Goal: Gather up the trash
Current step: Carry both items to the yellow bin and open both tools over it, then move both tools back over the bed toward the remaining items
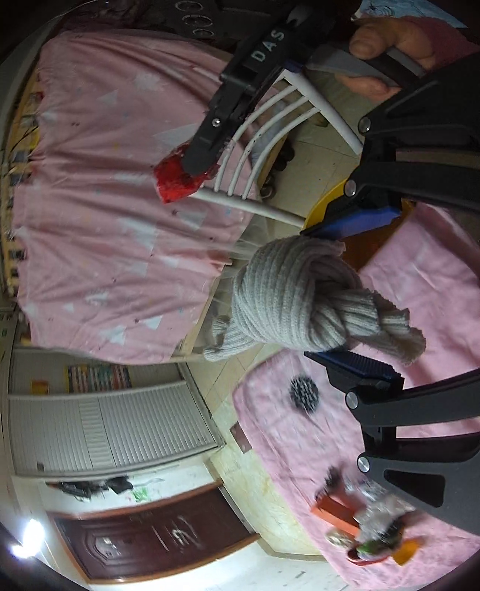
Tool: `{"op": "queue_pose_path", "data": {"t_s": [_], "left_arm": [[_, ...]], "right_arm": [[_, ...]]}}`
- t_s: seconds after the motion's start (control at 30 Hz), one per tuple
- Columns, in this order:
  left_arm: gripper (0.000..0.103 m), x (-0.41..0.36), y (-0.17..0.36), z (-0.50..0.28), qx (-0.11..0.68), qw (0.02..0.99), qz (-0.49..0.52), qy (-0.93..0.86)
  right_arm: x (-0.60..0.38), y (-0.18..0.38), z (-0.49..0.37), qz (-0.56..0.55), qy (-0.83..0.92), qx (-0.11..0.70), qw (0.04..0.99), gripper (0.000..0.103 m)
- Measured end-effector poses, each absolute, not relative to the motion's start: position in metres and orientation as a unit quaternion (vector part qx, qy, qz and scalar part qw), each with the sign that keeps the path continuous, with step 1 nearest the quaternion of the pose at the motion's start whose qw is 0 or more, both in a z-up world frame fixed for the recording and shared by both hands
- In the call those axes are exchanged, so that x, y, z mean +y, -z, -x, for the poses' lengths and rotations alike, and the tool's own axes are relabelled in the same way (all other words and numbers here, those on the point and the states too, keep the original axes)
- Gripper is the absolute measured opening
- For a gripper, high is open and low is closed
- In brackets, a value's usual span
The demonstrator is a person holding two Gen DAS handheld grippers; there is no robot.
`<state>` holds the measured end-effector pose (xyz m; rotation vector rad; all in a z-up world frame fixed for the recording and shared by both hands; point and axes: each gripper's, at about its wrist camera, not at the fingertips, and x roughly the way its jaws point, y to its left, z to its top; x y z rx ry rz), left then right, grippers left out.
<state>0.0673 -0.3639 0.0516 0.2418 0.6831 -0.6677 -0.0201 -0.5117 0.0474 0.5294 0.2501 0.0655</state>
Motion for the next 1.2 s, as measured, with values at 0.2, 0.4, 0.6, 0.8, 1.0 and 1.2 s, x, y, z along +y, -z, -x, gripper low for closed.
{"op": "queue_pose_path", "data": {"t_s": [0.2, 0.4, 0.6, 0.8, 1.0, 1.2], "left_arm": [[0.07, -0.401, -0.047, -0.063, 0.321, 0.871, -0.138, 0.347], [0.07, -0.402, -0.047, -0.054, 0.308, 0.875, -0.15, 0.342], [0.07, -0.386, -0.055, -0.062, 0.314, 0.879, -0.13, 0.334], [0.07, -0.367, -0.06, -0.067, 0.319, 0.884, -0.11, 0.324], [0.07, -0.351, -0.062, -0.071, 0.321, 0.888, -0.096, 0.314], [0.07, -0.325, -0.065, -0.077, 0.318, 0.897, -0.084, 0.297]], "right_arm": [[-0.528, -0.037, 0.023, -0.282, -0.024, 0.122, 0.951, 0.034], [-0.529, -0.031, 0.016, -0.285, -0.021, 0.137, 0.948, 0.036], [-0.52, -0.033, 0.012, -0.276, -0.021, 0.143, 0.95, 0.064], [-0.517, -0.033, 0.011, -0.274, -0.021, 0.146, 0.95, 0.064], [-0.511, -0.036, 0.006, -0.265, -0.028, 0.149, 0.952, 0.069], [-0.489, -0.04, -0.005, -0.241, -0.046, 0.16, 0.956, 0.069]]}}
